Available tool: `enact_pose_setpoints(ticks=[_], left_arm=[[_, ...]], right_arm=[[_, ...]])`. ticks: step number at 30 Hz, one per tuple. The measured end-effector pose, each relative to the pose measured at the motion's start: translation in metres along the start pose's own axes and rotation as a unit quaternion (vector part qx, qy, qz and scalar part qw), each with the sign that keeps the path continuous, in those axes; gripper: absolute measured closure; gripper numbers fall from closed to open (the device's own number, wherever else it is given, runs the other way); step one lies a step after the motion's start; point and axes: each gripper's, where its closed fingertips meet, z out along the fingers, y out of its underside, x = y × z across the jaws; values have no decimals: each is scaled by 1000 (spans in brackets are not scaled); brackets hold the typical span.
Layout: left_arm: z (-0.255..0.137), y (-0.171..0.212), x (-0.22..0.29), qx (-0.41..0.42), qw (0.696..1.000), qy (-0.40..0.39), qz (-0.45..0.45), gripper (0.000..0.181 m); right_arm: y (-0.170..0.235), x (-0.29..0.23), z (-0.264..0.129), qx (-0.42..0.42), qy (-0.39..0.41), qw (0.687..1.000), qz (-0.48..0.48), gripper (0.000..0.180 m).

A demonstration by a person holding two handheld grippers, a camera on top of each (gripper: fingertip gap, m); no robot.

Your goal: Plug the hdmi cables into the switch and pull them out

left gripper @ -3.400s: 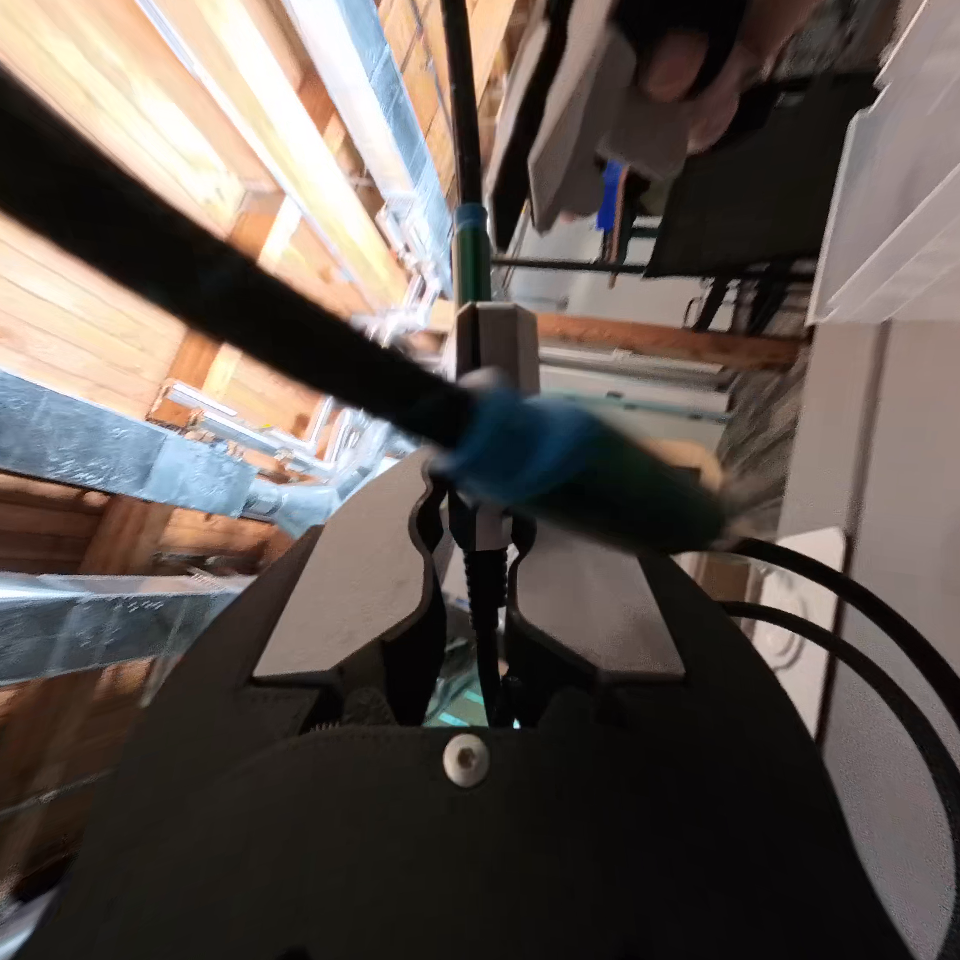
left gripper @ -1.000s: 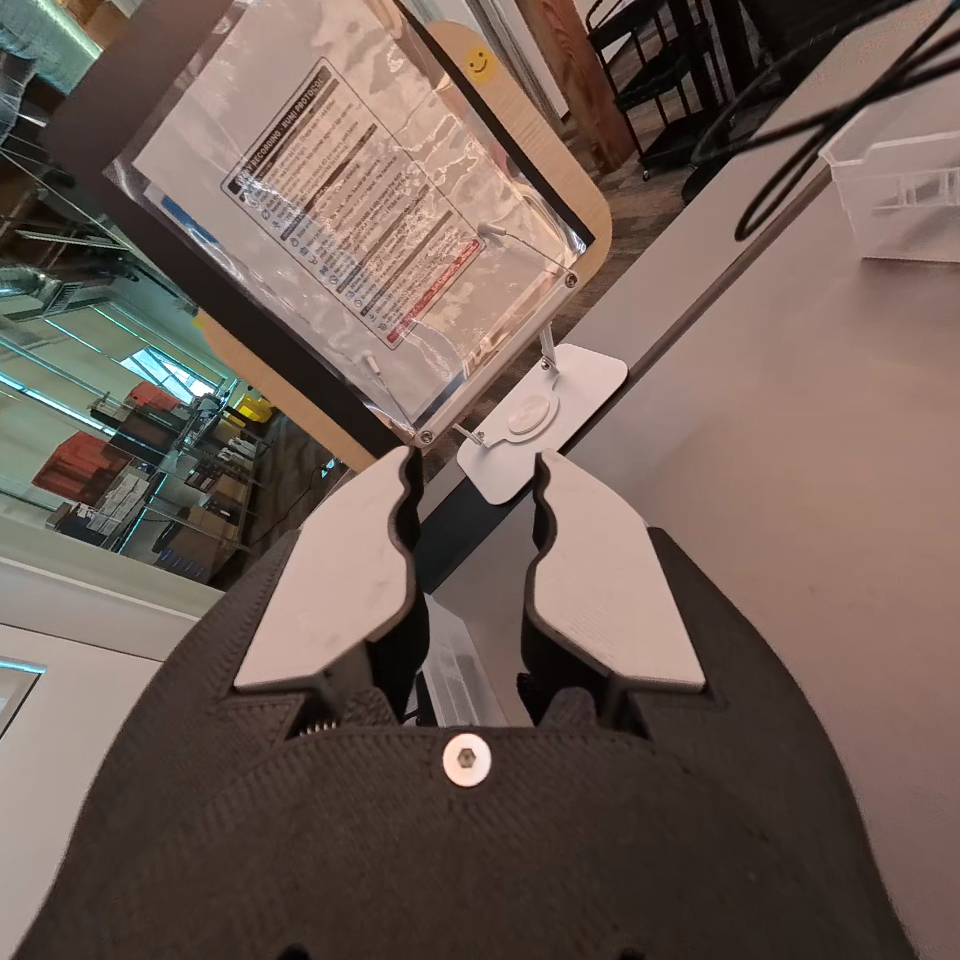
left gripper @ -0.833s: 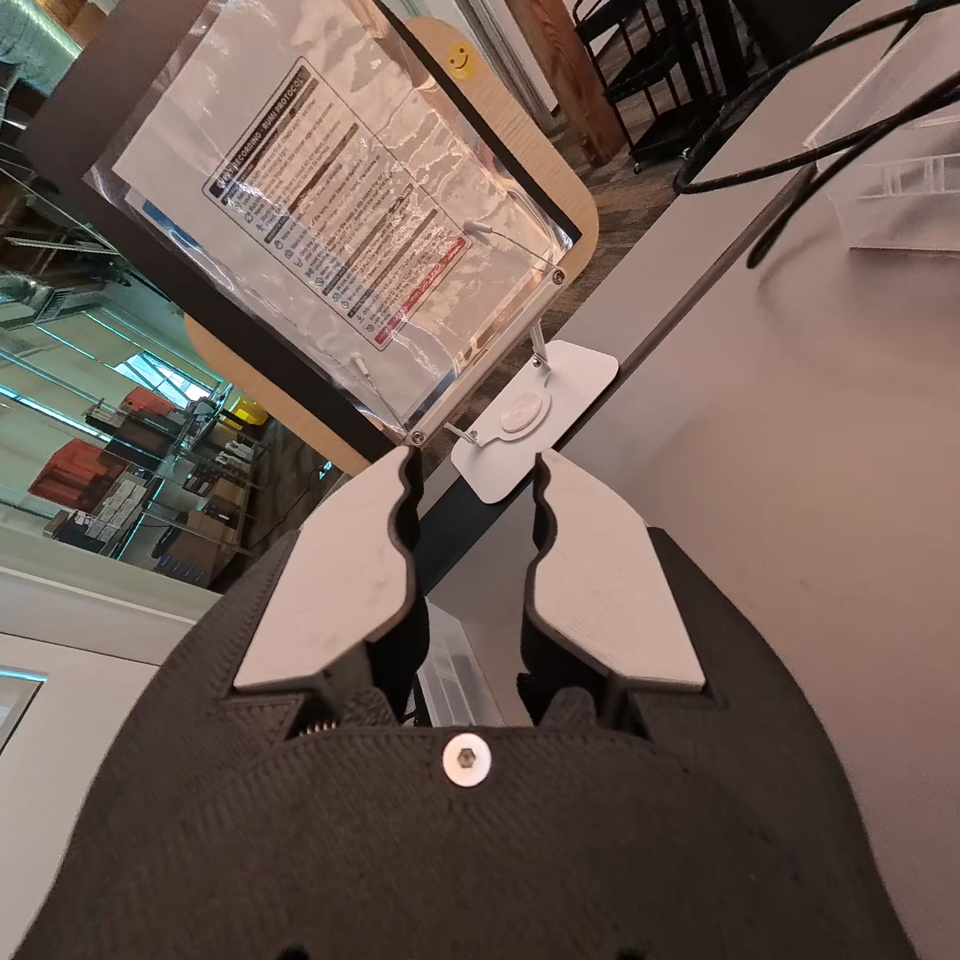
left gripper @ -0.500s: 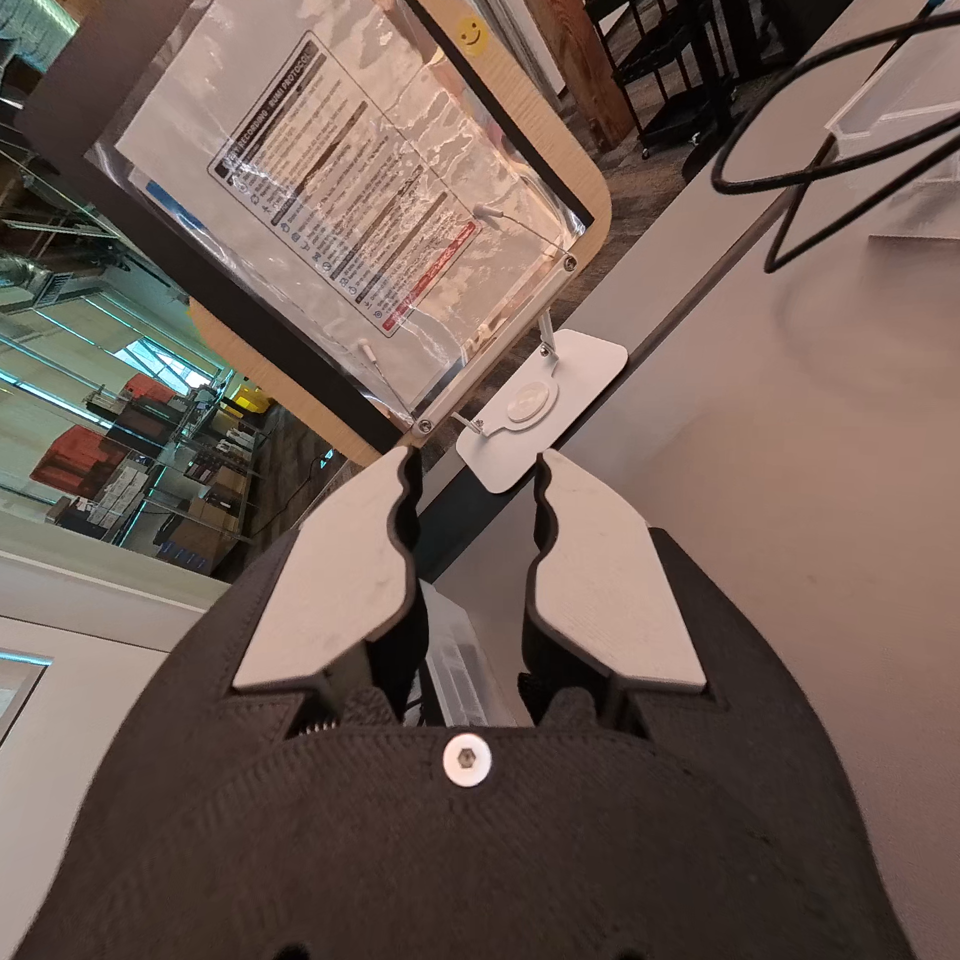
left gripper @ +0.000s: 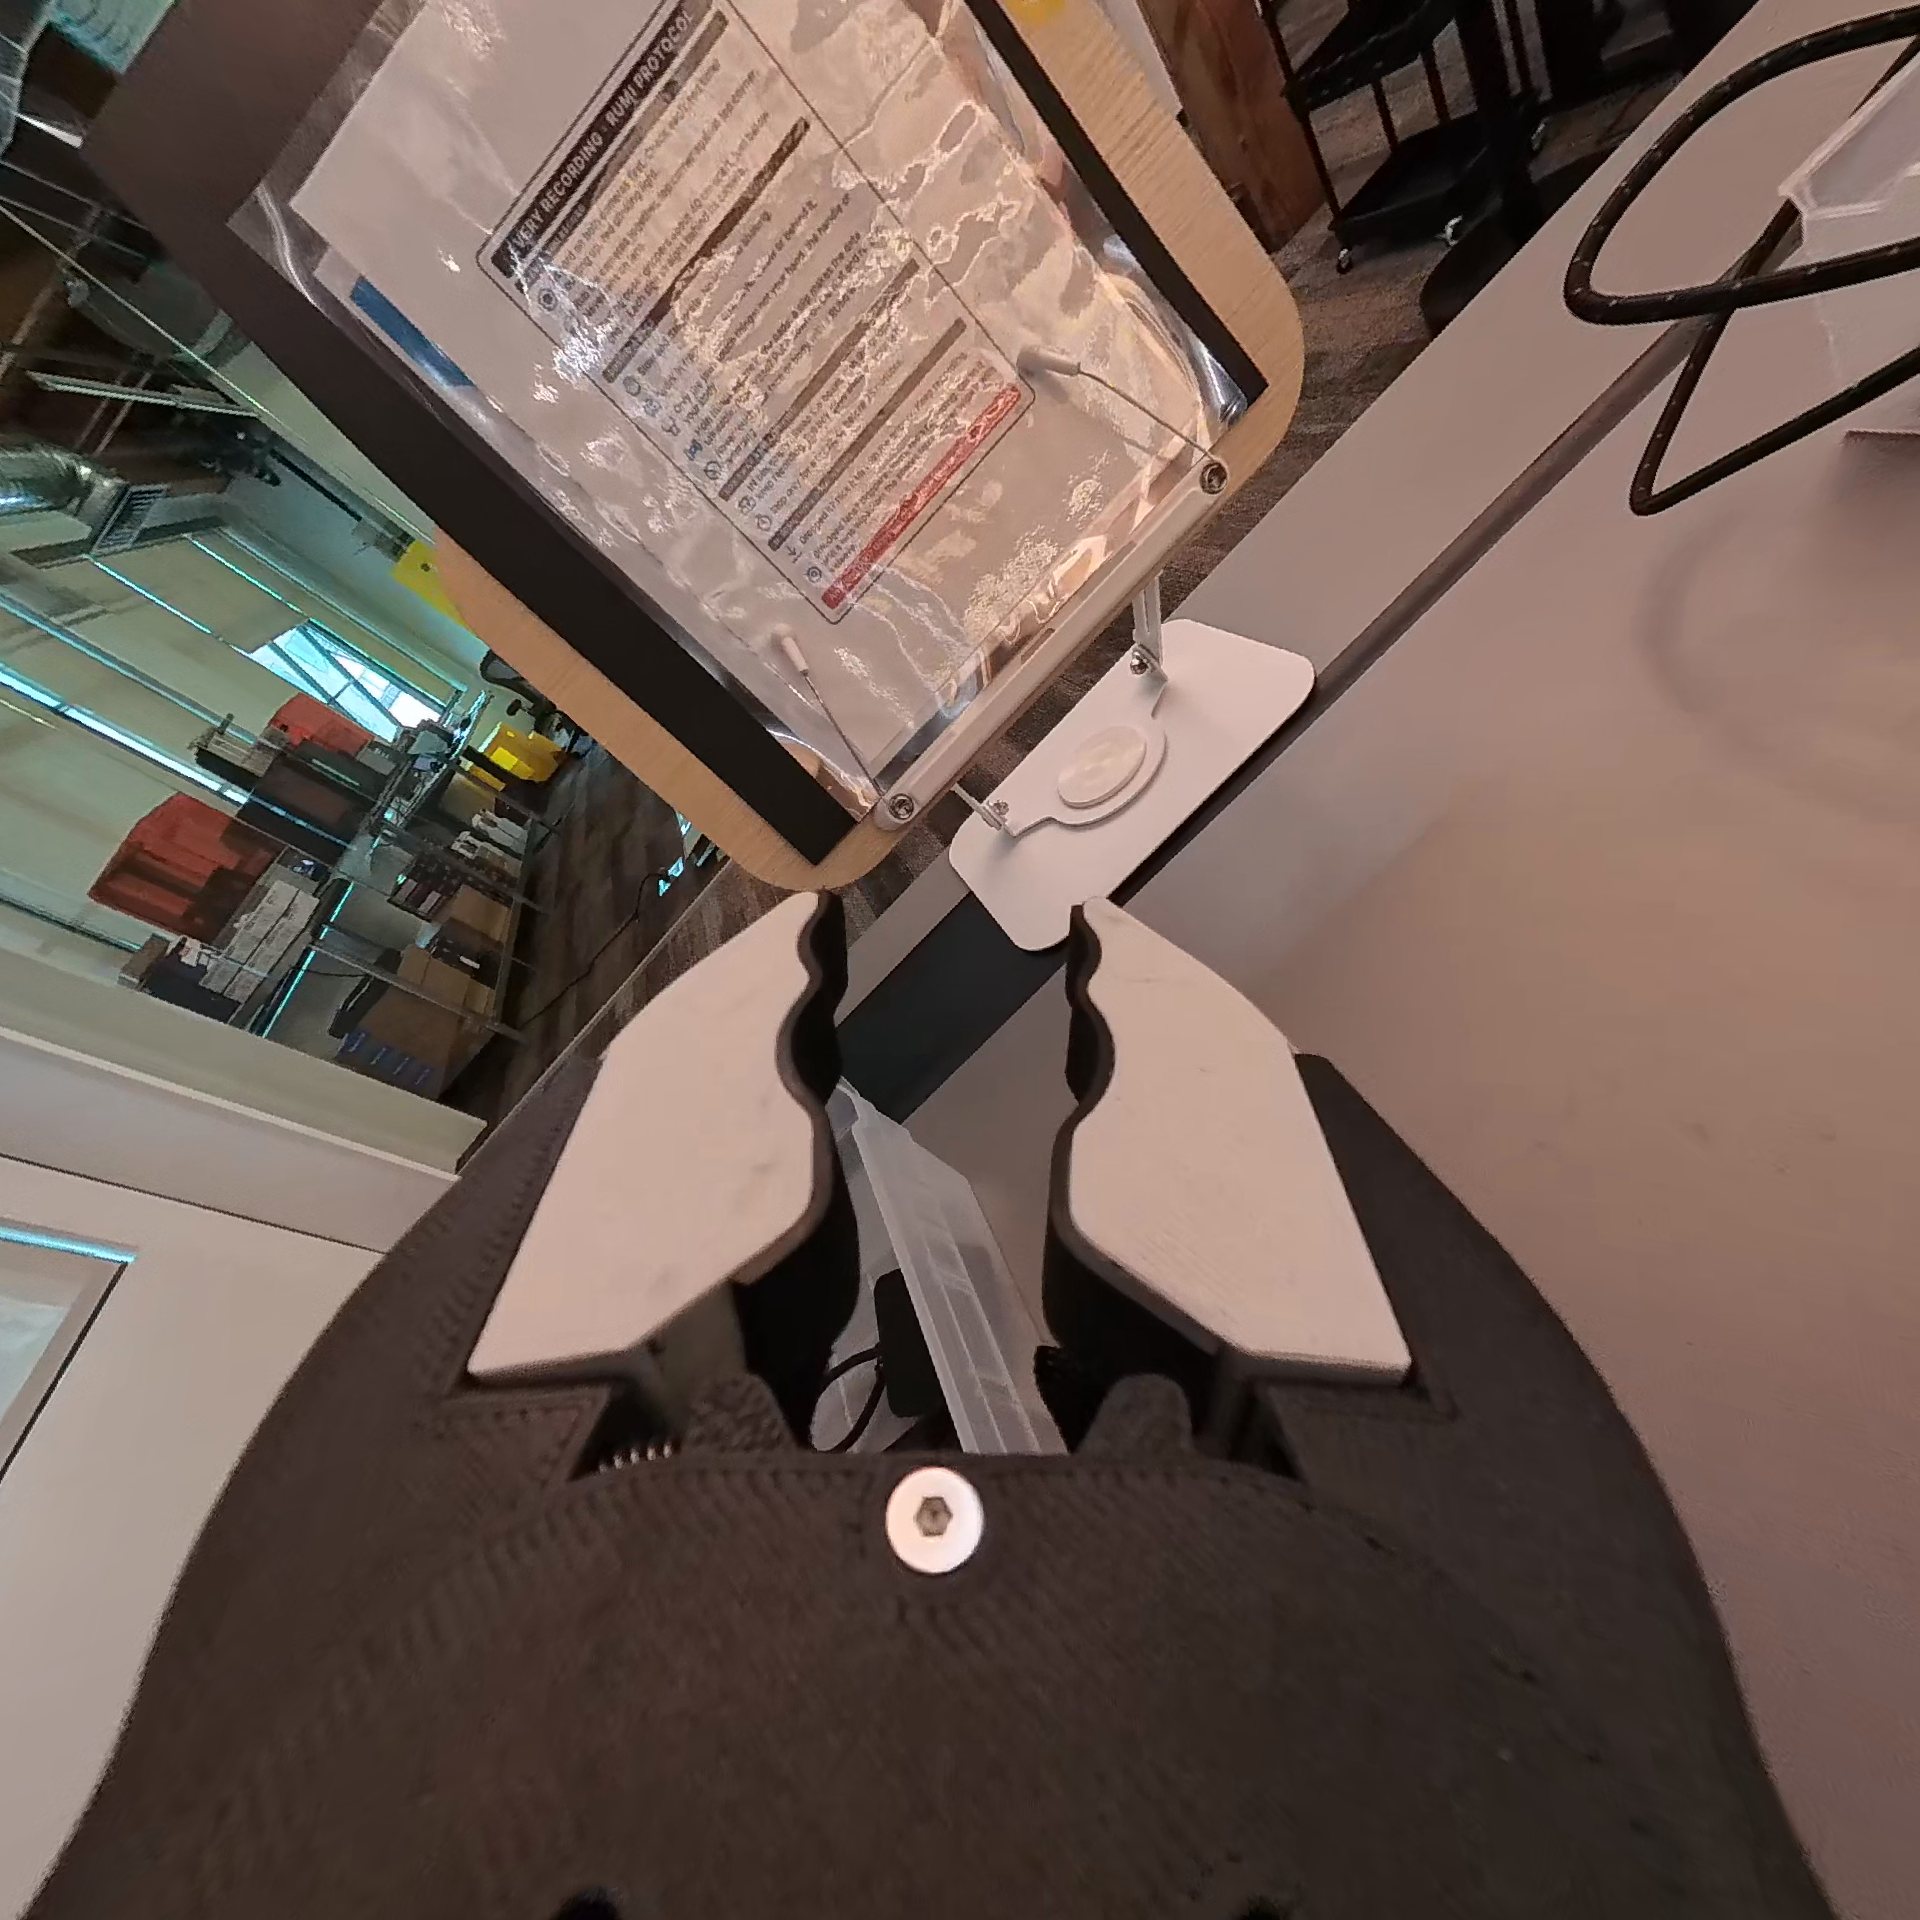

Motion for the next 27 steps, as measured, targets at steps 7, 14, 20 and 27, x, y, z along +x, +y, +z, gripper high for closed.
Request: enact_pose_setpoints(ticks=[7, 14, 20, 27], left_arm=[[3, 3, 6, -8, 1000, 8, 12, 141], [14, 13, 11, -27, 999, 17, 16, 142], [18, 15, 12, -29, 999, 13, 19, 144], [11, 8, 10, -25, 999, -4, 32, 145]], right_arm=[[34, -2, 67, -1, -43, 992, 120, 140], [38, 1, 88, -26, -57, 993, 103, 150], [33, -12, 90, -33, -94, 990, 96, 163], [10, 22, 39, 20, -66, 988, 139, 167]])
